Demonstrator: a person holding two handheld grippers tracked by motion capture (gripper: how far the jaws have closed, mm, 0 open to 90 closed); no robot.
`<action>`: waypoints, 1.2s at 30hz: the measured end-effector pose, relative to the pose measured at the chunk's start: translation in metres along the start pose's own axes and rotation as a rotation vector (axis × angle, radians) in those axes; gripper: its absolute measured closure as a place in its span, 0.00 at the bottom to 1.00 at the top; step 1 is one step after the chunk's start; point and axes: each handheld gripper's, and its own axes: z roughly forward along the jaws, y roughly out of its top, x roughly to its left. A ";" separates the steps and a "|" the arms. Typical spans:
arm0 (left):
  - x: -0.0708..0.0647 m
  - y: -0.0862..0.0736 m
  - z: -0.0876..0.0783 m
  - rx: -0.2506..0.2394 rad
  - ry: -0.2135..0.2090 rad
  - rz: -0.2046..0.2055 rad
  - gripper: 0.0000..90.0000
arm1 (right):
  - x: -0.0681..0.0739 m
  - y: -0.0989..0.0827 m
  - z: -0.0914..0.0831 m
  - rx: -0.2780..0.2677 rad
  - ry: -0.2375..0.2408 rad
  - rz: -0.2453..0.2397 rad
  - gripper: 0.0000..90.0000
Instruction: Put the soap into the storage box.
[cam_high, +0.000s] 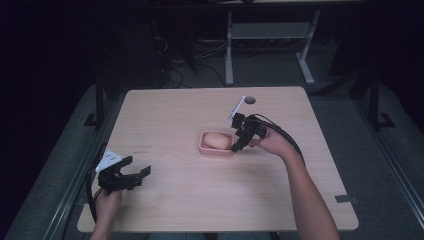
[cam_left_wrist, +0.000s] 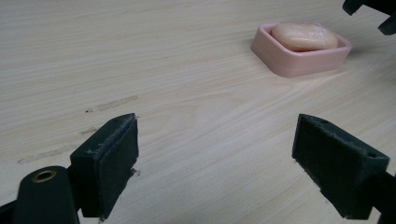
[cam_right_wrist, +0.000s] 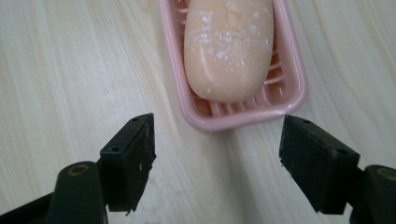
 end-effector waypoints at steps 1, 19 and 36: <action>0.000 0.000 0.000 0.000 0.000 0.000 0.16 | 0.000 -0.002 0.000 0.010 0.001 0.005 0.29; 0.000 -0.001 0.001 0.003 0.000 0.005 0.16 | 0.004 -0.032 -0.012 -0.027 -0.017 0.034 0.29; -0.001 0.000 0.001 0.010 0.001 0.010 0.16 | 0.009 -0.065 -0.016 -0.041 -0.030 0.068 0.28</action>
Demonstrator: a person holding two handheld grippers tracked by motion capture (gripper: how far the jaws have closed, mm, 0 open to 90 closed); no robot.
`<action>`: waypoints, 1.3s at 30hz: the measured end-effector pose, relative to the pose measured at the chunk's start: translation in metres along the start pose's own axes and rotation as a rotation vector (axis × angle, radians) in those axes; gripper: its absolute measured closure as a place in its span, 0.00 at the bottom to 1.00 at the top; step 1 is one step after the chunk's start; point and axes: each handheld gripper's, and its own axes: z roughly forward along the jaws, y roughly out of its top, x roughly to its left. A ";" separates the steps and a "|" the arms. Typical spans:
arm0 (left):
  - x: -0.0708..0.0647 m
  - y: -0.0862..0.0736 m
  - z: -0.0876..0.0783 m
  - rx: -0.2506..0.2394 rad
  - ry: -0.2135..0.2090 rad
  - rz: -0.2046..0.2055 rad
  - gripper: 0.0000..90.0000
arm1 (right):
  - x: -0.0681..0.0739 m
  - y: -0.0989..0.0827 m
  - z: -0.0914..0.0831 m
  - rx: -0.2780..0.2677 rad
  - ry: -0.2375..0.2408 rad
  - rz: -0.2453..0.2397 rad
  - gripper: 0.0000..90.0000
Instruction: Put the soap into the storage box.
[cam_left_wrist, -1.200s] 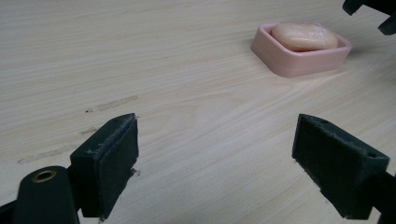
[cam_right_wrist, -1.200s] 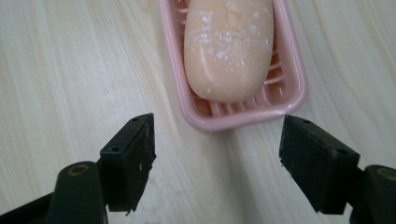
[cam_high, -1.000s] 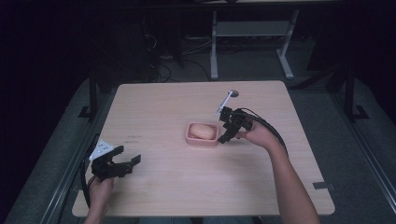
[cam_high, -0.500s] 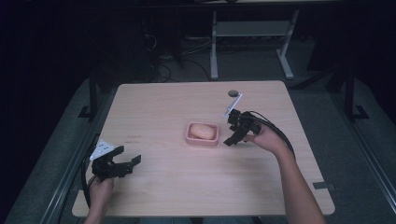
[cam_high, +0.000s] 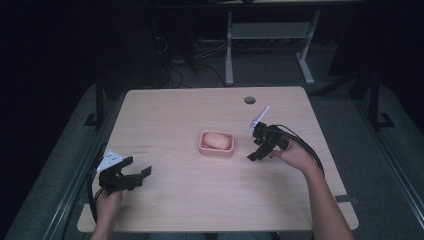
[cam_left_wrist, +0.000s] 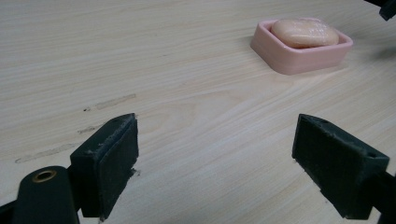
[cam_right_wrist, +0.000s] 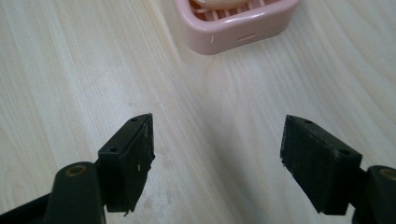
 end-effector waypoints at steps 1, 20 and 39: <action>0.000 0.000 0.000 0.000 0.000 0.001 0.16 | 0.000 -0.002 -0.001 -0.007 0.001 0.005 0.28; 0.000 0.000 0.000 0.002 0.001 -0.001 0.16 | 0.003 -0.027 -0.003 -0.017 -0.008 0.032 0.28; -0.001 -0.001 0.001 0.008 0.000 0.012 0.16 | 0.014 -0.056 -0.006 -0.031 -0.014 0.064 0.27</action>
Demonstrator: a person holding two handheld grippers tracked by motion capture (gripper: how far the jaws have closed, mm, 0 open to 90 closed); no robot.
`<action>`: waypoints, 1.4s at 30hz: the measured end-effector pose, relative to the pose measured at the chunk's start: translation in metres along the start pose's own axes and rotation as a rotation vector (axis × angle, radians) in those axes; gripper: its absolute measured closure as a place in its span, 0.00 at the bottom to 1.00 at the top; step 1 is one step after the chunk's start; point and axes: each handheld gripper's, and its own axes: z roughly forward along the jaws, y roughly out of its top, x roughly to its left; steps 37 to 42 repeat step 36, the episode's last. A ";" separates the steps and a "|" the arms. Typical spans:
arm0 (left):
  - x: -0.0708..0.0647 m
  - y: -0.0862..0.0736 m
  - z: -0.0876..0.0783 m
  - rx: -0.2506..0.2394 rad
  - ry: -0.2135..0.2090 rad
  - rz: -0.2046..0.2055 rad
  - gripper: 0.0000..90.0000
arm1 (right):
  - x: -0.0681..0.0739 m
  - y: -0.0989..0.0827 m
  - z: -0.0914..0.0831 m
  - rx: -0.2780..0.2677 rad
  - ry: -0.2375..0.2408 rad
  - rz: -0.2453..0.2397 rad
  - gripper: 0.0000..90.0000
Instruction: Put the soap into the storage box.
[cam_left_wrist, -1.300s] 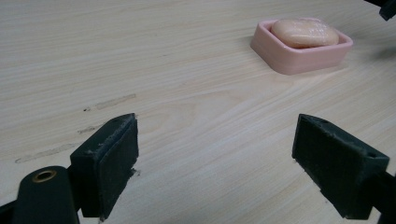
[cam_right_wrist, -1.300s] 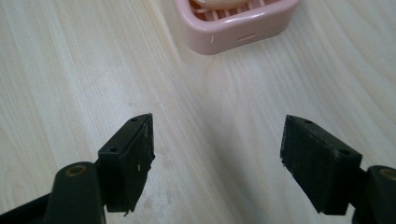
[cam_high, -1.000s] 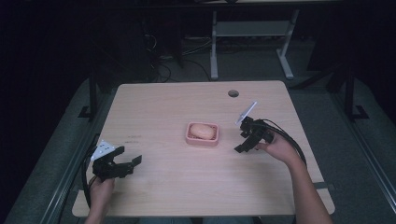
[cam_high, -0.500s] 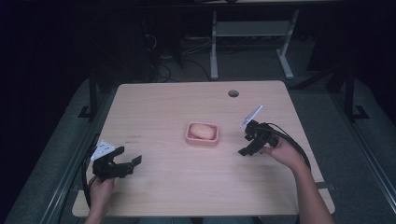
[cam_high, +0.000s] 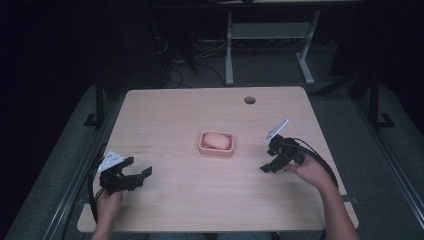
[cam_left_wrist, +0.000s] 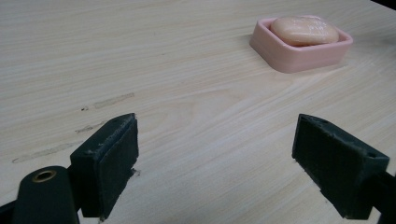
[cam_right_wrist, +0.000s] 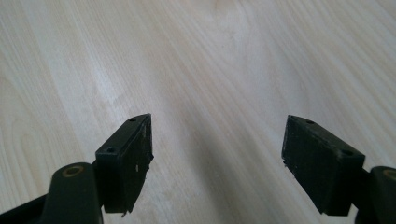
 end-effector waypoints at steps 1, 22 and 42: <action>0.000 0.000 0.000 0.004 0.000 0.005 0.16 | 0.001 -0.001 0.000 0.004 0.001 0.007 0.27; -0.001 0.000 0.001 -0.002 -0.003 0.000 0.16 | 0.016 -0.040 -0.006 -0.042 -0.018 0.064 0.27; -0.002 0.000 0.003 0.003 -0.007 0.004 0.16 | 0.031 -0.070 -0.007 -0.108 -0.038 0.101 0.26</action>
